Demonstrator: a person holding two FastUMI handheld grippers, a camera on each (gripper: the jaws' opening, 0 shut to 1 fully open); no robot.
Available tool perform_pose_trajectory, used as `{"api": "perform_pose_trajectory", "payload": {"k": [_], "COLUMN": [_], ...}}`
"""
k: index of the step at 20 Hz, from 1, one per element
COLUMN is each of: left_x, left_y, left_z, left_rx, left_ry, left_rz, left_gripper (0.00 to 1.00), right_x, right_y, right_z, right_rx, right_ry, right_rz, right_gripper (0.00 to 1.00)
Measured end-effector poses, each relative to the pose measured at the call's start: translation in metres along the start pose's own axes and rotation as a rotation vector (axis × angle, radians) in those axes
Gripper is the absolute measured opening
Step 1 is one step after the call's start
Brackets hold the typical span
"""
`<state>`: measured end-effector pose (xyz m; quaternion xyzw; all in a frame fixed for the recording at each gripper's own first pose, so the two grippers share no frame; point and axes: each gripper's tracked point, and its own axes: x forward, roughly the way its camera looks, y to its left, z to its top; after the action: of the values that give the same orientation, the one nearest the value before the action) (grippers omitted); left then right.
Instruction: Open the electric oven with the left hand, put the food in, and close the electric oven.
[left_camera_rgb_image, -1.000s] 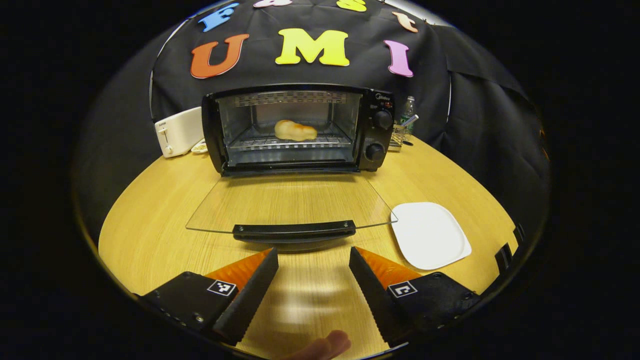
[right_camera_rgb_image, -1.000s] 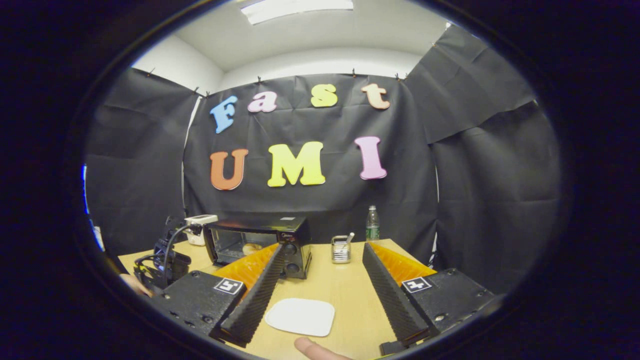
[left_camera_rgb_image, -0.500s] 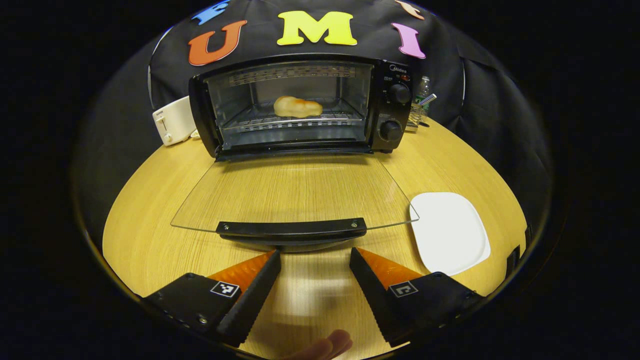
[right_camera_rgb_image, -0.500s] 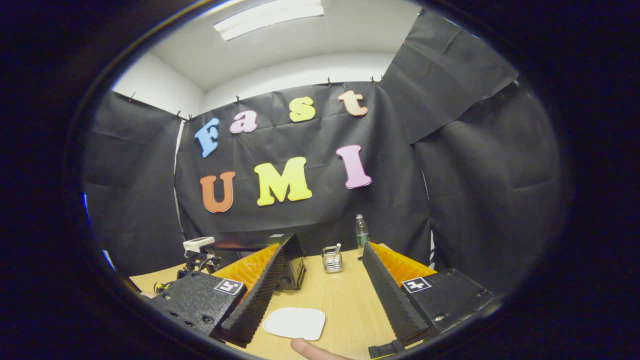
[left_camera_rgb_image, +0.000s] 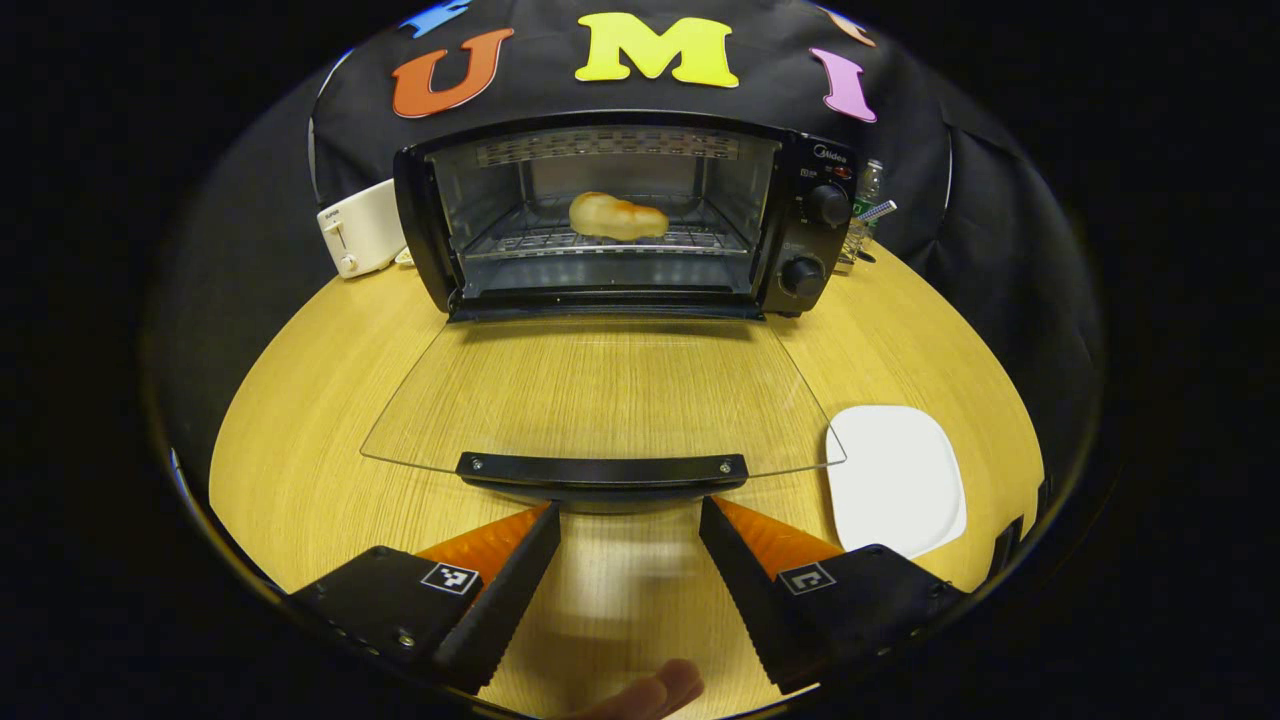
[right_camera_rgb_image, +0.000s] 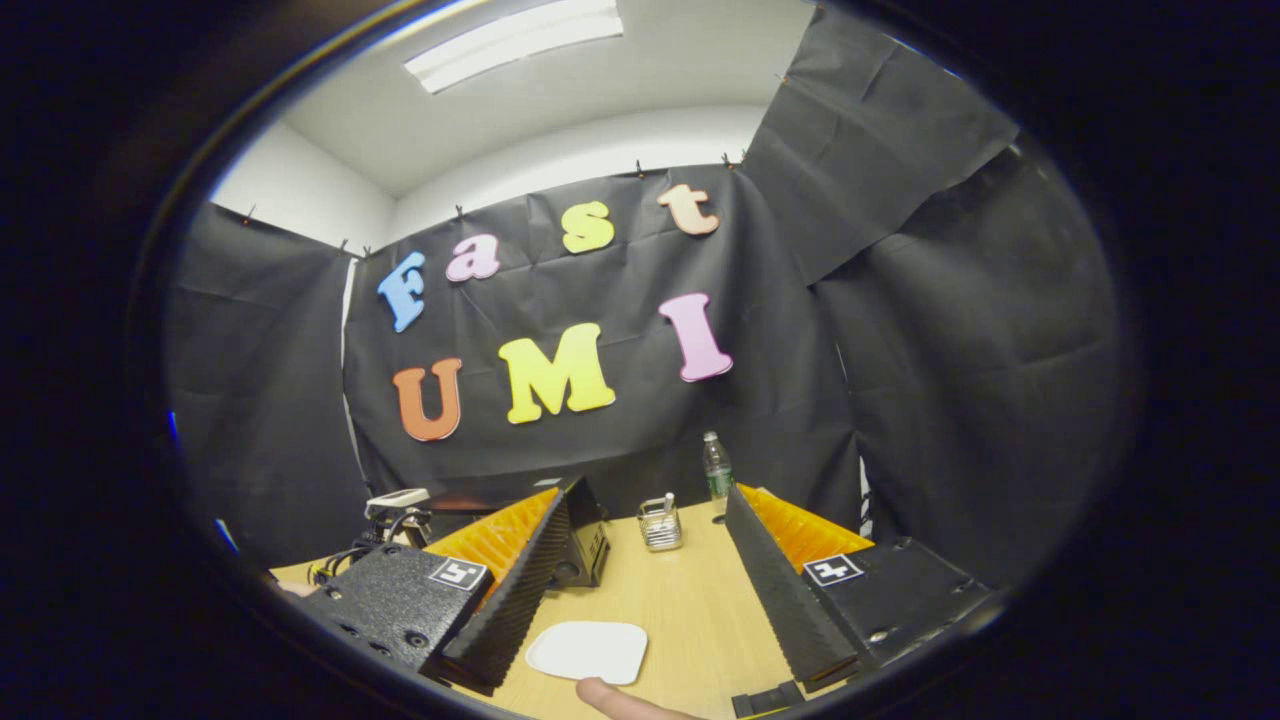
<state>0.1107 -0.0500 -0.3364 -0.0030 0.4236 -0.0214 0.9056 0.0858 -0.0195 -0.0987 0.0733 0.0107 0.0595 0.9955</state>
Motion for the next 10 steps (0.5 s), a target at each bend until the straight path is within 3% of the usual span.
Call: {"api": "perform_pose_trajectory", "payload": {"k": [4, 6, 7, 8, 10], "left_x": [0.0086, 0.01, 0.0111, 0.01, 0.0096], "left_y": [-0.0014, -0.0013, 0.0, 0.0, 0.0003], "left_z": [-0.0062, -0.0079, -0.0075, -0.0065, -0.0045], "left_rx": [0.025, 0.031, 0.031, 0.026, 0.011], "left_ry": [0.005, 0.015, 0.018, 0.016, 0.008], "left_rz": [0.0, 0.006, 0.008, 0.01, 0.011], "left_gripper": [0.95, 0.94, 0.87, 0.94, 0.94], "right_x": [0.0002, 0.0014, 0.0016, 0.0018, 0.0013], "right_y": [0.0024, 0.0013, 0.0016, 0.0006, 0.0], "right_z": [-0.0033, -0.0025, -0.0041, -0.004, -0.0034], "right_rx": [0.002, 0.006, 0.008, 0.008, 0.006], "right_ry": [0.009, 0.01, 0.011, 0.013, 0.012], "right_rz": [0.009, 0.009, 0.009, 0.008, 0.006], "right_gripper": [0.96, 0.96, 0.96, 0.96, 0.96]}}
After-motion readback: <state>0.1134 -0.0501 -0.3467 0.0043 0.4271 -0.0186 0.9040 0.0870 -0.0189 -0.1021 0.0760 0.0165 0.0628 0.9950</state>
